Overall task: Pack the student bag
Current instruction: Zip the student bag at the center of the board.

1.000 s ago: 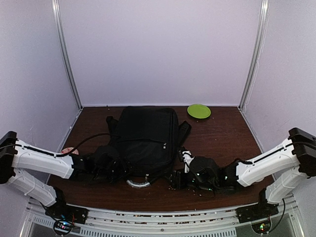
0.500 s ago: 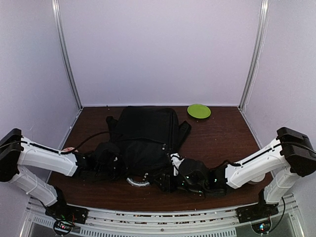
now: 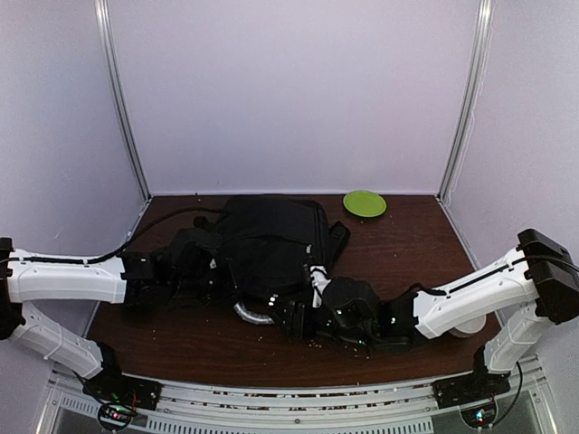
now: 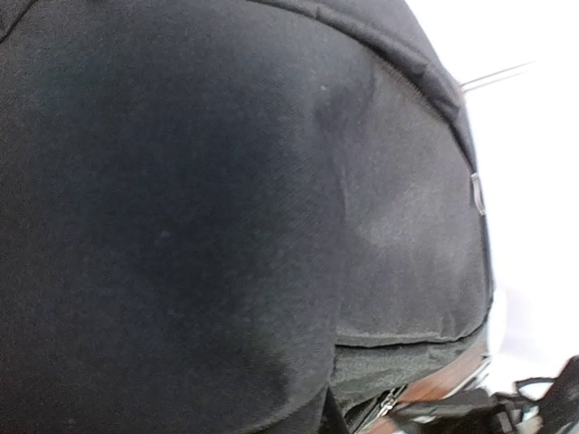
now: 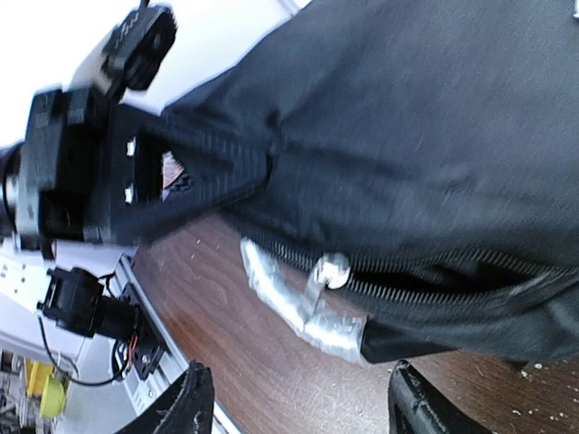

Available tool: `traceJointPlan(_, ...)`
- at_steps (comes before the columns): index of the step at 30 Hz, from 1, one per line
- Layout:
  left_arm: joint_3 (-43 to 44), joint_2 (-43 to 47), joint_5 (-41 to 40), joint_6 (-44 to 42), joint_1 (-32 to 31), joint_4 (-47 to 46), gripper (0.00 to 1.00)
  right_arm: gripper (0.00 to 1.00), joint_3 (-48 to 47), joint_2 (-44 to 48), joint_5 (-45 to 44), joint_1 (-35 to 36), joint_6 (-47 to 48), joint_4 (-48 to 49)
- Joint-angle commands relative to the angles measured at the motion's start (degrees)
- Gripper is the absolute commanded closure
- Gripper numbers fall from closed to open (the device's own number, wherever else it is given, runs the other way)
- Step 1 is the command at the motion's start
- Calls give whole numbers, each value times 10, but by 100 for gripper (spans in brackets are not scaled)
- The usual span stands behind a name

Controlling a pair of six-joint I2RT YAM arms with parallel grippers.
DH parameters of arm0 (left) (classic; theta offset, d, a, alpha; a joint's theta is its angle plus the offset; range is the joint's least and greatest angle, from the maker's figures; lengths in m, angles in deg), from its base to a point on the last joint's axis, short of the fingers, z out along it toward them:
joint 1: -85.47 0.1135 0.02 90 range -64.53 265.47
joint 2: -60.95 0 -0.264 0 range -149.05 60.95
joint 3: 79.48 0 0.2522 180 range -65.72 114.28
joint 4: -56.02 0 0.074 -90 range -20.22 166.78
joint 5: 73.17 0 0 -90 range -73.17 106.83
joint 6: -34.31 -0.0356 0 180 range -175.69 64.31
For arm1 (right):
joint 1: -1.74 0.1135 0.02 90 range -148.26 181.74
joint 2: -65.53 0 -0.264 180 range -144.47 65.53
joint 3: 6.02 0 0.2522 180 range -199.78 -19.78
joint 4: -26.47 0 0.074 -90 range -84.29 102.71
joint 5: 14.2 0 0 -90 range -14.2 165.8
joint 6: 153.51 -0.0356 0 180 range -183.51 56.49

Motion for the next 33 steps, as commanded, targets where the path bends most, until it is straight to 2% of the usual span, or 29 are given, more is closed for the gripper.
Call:
traceJointPlan(1, 50, -7, -10, -43, -18, -24, 93, 34, -30, 5, -54, -6, -37, -55)
traceJointPlan(4, 70, -11, -20, -51, -25, -7, 92, 36, -64, -8, -73, -13, -46, -131)
traceJointPlan(14, 110, -26, -26, -70, -33, 15, 92, 45, -89, -28, -42, -11, -35, -166)
traceJointPlan(24, 118, -28, -35, -73, -45, 17, 93, 49, -127, -51, -96, -15, -51, -232)
traceJointPlan(27, 117, -29, -37, -74, -45, 19, 94, 51, -109, -32, -123, -23, -61, -240)
traceJointPlan(33, 111, -29, -49, -73, -45, 23, 94, 52, -20, 61, -160, -44, -69, -250)
